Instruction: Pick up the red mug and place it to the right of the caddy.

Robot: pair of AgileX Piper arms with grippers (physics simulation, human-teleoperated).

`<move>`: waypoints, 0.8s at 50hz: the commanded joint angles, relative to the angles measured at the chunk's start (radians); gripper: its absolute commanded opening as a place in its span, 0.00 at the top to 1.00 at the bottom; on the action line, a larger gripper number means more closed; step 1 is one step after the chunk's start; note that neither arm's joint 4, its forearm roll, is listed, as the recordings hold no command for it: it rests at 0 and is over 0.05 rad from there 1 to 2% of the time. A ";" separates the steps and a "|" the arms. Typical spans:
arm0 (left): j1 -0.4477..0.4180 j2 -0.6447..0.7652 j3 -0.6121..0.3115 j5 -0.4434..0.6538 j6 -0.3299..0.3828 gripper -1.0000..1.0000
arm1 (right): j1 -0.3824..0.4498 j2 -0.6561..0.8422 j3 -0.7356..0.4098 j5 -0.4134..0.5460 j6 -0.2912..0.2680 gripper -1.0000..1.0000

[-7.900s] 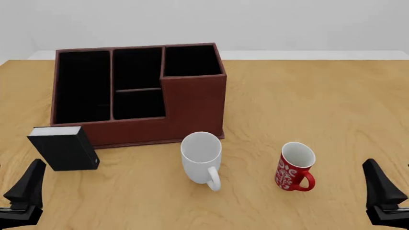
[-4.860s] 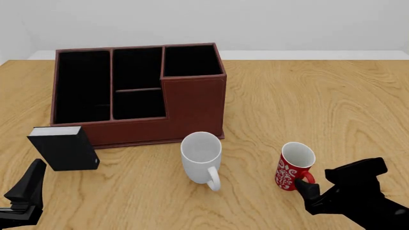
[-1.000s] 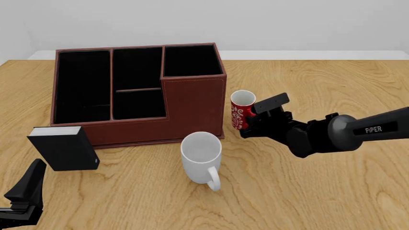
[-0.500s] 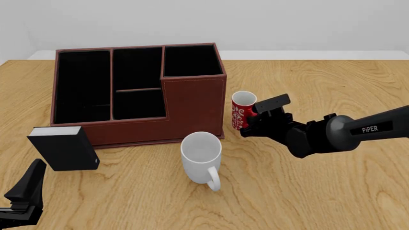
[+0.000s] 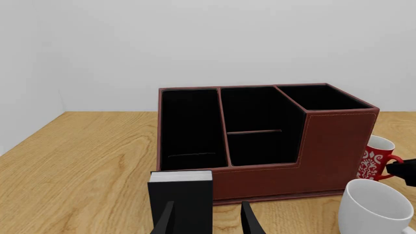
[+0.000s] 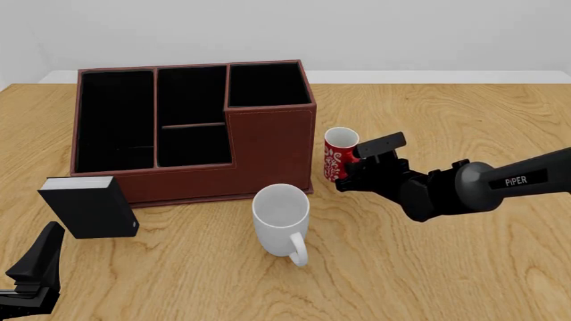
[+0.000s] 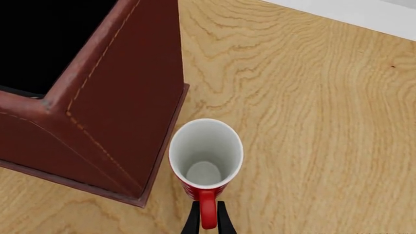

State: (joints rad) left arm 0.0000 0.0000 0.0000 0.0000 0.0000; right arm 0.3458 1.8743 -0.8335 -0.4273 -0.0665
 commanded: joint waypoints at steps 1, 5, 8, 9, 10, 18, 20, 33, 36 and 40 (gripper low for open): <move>0.000 0.000 0.000 0.000 0.000 0.00 | 0.001 0.016 0.012 -0.002 0.027 1.00; 0.000 0.000 0.000 0.000 0.000 0.00 | 0.006 0.015 0.015 -0.005 0.030 1.00; 0.000 0.000 0.000 0.000 0.000 0.00 | 0.006 0.013 0.016 -0.006 0.030 0.00; 0.000 0.000 0.000 0.000 0.000 0.00 | 0.005 0.014 0.015 -0.004 0.034 0.00; 0.000 0.000 0.000 0.000 0.000 0.00 | 0.005 0.014 0.015 -0.005 0.034 0.00; 0.000 0.000 0.000 0.000 0.000 0.00 | 0.007 0.014 0.017 -0.007 0.035 0.00; 0.000 0.000 0.000 0.000 0.000 0.00 | 0.009 0.011 0.017 -0.006 0.039 0.00; 0.000 0.000 0.000 0.000 0.000 0.00 | -0.012 -0.061 0.068 -0.007 0.028 0.00; 0.000 0.000 0.000 0.000 0.000 0.00 | -0.022 -0.097 0.101 -0.012 0.034 0.00; 0.000 0.000 0.000 0.000 0.000 0.00 | -0.036 -0.144 0.160 -0.035 0.038 0.00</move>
State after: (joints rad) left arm 0.0000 0.0000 0.0000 0.0000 0.0000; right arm 0.3327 1.8113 -0.7568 -0.4397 -0.0325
